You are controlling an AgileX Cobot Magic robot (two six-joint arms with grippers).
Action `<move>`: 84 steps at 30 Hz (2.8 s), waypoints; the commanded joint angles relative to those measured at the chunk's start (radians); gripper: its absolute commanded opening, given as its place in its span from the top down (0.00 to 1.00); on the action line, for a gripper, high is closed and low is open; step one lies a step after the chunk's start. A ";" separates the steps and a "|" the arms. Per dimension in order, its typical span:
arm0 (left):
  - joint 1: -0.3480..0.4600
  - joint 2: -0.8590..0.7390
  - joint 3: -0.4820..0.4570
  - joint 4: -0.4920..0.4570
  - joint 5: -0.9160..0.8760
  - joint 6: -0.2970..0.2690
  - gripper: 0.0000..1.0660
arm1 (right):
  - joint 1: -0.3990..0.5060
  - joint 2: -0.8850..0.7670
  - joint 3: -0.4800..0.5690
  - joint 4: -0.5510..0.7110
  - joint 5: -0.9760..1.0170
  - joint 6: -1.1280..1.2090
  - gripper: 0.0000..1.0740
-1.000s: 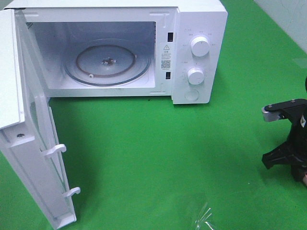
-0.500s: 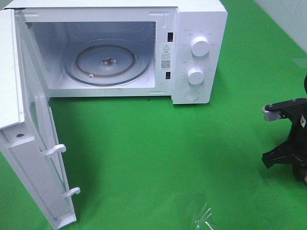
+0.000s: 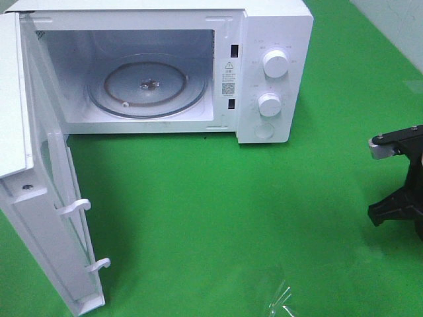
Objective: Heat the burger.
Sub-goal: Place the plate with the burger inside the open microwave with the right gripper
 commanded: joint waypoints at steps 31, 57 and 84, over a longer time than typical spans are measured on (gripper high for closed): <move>-0.006 -0.022 0.002 -0.003 -0.004 0.002 0.09 | 0.248 -0.105 0.002 -0.168 0.242 0.153 1.00; -0.006 -0.022 0.002 -0.003 -0.004 0.002 0.09 | 0.558 -0.123 0.002 -0.157 0.350 0.210 1.00; -0.006 -0.022 0.002 -0.003 -0.004 0.002 0.09 | 0.927 -0.123 0.002 -0.157 0.395 0.234 0.98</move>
